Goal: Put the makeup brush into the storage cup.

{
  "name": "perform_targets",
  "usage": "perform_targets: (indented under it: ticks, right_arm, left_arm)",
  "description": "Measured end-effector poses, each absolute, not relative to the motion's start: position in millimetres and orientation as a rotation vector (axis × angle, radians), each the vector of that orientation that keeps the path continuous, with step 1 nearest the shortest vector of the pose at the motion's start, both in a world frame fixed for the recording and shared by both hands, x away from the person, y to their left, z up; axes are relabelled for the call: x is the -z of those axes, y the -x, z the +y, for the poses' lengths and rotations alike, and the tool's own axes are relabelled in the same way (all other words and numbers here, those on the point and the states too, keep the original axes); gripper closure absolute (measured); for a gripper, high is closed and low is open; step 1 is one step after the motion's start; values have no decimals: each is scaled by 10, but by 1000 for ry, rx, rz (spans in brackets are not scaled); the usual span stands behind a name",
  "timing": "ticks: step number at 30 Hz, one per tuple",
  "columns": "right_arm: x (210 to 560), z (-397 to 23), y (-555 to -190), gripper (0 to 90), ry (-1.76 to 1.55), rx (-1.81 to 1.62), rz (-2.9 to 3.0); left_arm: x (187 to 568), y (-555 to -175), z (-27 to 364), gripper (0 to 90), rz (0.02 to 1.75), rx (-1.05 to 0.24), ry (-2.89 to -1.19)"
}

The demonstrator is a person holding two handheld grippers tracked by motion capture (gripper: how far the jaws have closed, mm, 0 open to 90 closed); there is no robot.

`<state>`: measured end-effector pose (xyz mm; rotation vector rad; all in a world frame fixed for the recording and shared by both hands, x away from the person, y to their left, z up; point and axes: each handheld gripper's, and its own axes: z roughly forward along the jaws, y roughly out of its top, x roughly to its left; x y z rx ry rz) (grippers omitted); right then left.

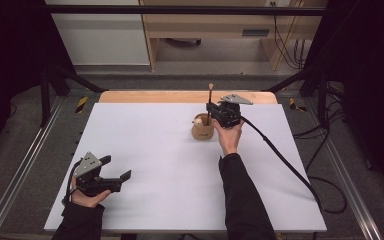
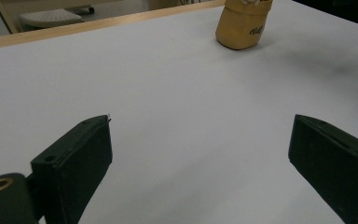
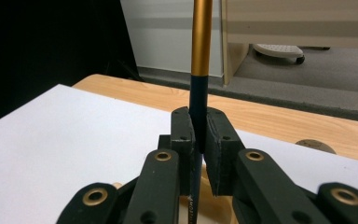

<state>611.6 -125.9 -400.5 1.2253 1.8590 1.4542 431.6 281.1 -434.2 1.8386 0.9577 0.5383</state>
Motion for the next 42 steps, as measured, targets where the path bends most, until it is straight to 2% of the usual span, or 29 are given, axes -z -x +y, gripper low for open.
perform_targets:
  ticks: [19,30,34,42]
  right_arm:
    - [4282,-1242,-6150,824,-1269,-1383,1917]
    - [4247,-1325,-6018,787,-1239,-1389,1915]
    - [4196,-1374,-5913,755,-1207,-1398,1923]
    - [4106,-1462,-5671,624,-1143,-1416,1972]
  left_arm:
    - [4337,-4314,2815,58,952,-538,-1835]
    - [4340,-4314,2810,60,957,-539,-1838]
    - [4340,-4314,2812,60,960,-539,-1836]
    - [4339,-4313,2812,60,963,-534,-1831]
